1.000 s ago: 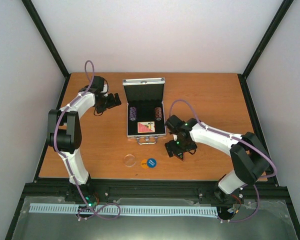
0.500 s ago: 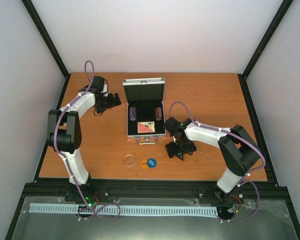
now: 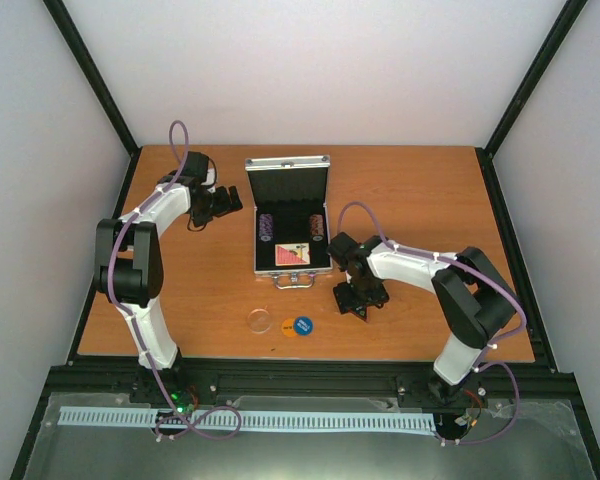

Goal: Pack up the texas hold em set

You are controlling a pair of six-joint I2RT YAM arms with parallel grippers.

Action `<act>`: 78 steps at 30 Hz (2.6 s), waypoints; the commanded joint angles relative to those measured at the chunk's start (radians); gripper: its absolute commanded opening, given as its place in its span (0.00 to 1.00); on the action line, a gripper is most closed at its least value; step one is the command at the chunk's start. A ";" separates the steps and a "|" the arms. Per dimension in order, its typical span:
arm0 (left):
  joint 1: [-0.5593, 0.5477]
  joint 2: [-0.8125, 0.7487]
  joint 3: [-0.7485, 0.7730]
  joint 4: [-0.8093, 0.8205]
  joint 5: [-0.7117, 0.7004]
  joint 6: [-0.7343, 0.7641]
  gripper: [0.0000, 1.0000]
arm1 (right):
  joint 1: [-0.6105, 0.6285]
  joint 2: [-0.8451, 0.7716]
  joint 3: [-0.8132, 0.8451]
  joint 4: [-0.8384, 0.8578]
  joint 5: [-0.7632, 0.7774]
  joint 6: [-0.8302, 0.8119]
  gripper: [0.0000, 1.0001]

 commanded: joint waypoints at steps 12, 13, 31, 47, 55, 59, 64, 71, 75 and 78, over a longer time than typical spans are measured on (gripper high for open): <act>0.005 -0.006 0.027 -0.017 0.001 0.003 1.00 | -0.014 0.014 0.023 -0.023 0.000 -0.001 0.52; 0.005 -0.007 0.024 -0.016 0.002 0.003 1.00 | -0.014 0.010 0.031 -0.031 0.003 -0.001 0.51; 0.005 -0.006 0.012 0.002 0.003 -0.012 1.00 | -0.014 0.018 0.327 -0.177 0.058 -0.049 0.48; 0.005 -0.018 0.011 -0.003 0.004 -0.010 1.00 | -0.014 0.387 0.854 -0.130 -0.009 -0.116 0.45; 0.004 -0.024 -0.006 0.000 0.015 -0.003 1.00 | -0.013 0.516 0.991 -0.069 -0.042 -0.126 0.44; 0.005 -0.024 -0.018 0.009 0.023 -0.006 1.00 | -0.014 0.542 0.992 0.020 -0.078 -0.104 0.44; 0.005 -0.015 -0.025 0.014 0.029 -0.005 1.00 | -0.014 0.570 0.982 0.133 -0.069 -0.066 0.44; 0.005 -0.001 -0.021 0.014 0.033 -0.004 1.00 | -0.014 0.618 1.016 0.232 -0.055 -0.033 0.44; 0.005 0.004 -0.029 0.019 0.035 -0.004 1.00 | -0.014 0.650 1.017 0.264 -0.063 -0.011 0.44; 0.005 0.009 -0.030 0.020 0.039 -0.005 1.00 | -0.014 0.674 1.012 0.281 -0.063 0.008 0.46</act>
